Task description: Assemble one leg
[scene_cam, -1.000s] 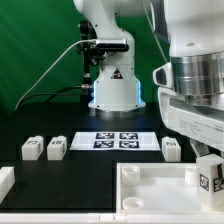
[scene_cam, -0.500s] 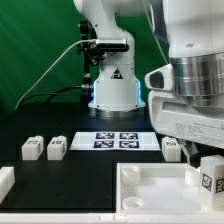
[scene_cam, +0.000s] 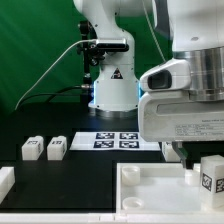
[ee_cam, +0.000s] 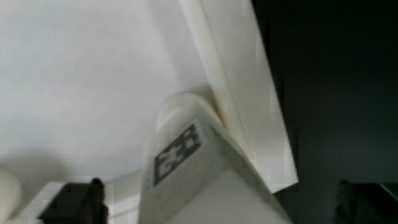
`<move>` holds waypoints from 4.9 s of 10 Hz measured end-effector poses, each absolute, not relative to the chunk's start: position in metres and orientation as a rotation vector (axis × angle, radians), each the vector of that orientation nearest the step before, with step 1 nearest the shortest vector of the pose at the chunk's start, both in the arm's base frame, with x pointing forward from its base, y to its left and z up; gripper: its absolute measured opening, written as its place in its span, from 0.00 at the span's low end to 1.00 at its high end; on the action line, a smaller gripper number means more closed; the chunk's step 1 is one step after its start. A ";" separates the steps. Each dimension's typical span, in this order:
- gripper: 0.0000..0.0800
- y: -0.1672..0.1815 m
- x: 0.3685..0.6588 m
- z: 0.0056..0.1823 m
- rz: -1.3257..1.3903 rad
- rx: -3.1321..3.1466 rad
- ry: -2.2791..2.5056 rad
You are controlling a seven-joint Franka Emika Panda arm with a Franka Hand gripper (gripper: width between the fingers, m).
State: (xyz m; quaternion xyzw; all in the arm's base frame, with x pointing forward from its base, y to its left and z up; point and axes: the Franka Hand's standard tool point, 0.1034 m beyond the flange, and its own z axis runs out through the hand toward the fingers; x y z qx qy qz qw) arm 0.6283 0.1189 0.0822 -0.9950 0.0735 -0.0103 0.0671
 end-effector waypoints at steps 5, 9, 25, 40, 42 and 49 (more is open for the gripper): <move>0.69 0.115 0.632 0.078 -0.094 -3.051 -0.308; 0.36 0.115 0.633 0.077 -0.066 -3.018 0.385; 0.81 0.120 0.636 0.079 -0.118 -2.892 0.631; 0.37 0.112 0.636 0.067 0.169 -2.358 1.857; 0.37 0.112 0.636 0.066 0.221 -2.120 2.105; 0.80 0.131 0.626 0.076 0.122 -2.619 1.353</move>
Offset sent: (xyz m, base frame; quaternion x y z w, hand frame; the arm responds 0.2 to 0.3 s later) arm 0.0000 0.0000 0.0000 0.0000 0.0000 0.0899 0.9960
